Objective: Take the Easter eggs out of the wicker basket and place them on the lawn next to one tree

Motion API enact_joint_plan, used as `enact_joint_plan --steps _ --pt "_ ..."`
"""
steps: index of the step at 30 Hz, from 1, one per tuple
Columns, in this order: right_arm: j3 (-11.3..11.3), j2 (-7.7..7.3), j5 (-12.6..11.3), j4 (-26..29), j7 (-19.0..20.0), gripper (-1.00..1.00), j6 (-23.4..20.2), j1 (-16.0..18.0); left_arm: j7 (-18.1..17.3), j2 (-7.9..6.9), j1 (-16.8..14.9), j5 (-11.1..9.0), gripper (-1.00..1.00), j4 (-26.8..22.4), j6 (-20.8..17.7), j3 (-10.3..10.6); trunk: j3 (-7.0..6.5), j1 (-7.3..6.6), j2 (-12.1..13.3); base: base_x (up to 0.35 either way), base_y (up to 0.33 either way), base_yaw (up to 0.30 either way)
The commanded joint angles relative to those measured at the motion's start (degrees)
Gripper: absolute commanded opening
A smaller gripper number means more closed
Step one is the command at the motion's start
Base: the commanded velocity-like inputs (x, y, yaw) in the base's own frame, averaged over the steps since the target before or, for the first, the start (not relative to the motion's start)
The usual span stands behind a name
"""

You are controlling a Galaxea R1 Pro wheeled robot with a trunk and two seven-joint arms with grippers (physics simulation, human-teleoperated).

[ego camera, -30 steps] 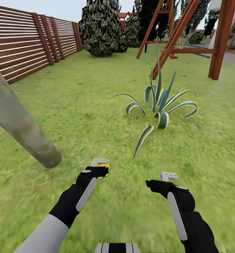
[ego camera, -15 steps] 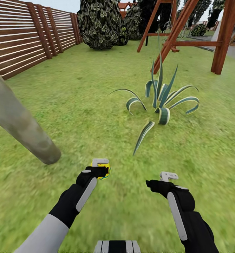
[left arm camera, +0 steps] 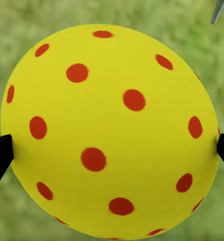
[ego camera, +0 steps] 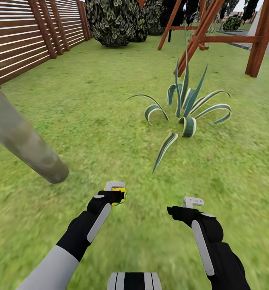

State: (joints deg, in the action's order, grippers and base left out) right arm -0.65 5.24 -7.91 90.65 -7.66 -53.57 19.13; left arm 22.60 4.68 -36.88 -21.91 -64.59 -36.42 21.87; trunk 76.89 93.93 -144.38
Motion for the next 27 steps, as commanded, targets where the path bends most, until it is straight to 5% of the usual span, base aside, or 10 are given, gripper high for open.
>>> enact_joint_plan --steps 1,27 --pt "-0.05 0.03 -0.62 0.05 -0.51 1.0 -0.21 0.03 0.53 -0.02 -0.04 -0.59 -1.0 -0.06 -0.13 0.1 0.04 -0.01 -0.02 0.0 0.0 0.0" --pt "0.02 0.03 -0.62 0.05 -0.51 1.0 -0.13 0.03 0.59 -0.02 -0.04 -0.59 -1.0 -0.02 -0.06 0.1 3.81 0.43 -0.25 0.0 0.0 0.0"
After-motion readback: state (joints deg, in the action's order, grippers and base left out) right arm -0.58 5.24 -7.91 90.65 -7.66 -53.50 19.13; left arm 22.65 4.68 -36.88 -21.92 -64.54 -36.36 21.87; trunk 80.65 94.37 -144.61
